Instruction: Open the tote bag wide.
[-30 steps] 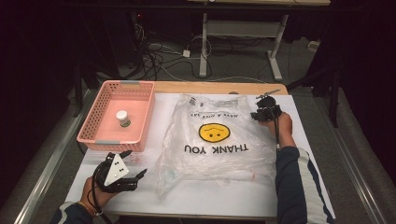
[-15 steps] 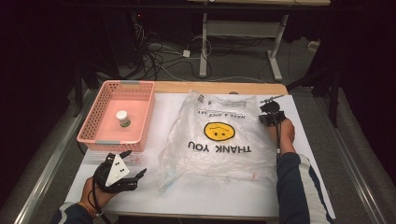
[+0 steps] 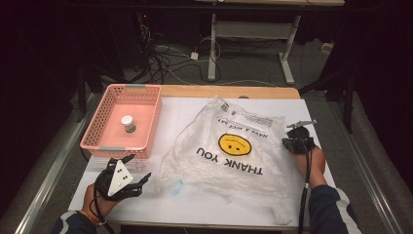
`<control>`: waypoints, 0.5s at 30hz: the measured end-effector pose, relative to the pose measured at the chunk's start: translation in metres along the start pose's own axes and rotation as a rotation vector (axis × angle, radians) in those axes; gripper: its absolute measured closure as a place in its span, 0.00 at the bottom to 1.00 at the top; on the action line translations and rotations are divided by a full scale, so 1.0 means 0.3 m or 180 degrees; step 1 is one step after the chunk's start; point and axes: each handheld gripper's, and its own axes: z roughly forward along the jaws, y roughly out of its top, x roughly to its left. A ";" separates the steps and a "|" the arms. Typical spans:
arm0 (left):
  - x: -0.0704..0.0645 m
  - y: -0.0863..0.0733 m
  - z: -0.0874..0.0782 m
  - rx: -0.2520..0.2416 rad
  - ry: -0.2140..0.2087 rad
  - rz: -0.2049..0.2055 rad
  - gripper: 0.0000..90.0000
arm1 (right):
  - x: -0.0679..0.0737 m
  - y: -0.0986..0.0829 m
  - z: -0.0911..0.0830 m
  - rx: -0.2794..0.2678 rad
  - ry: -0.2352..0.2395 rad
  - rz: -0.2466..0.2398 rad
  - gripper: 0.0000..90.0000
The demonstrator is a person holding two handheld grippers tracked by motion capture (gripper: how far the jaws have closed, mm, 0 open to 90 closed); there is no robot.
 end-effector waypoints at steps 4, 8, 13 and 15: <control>0.005 -0.002 -0.005 -0.0008 0.0020 -0.0062 0.25 | 0.036 -0.066 -0.046 -0.0110 0.0121 -0.0011 1.00; 0.005 -0.002 -0.010 -0.0004 0.0043 -0.0069 0.25 | 0.080 -0.107 -0.090 -0.0084 0.0336 -0.0121 0.97; 0.005 -0.005 -0.015 -0.0005 0.0057 -0.0068 0.25 | 0.103 -0.119 -0.162 -0.0296 0.0357 -0.0172 0.83; 0.004 -0.007 -0.015 0.0008 0.0054 -0.0066 0.25 | 0.121 -0.111 -0.217 -0.0521 0.0364 -0.0234 0.76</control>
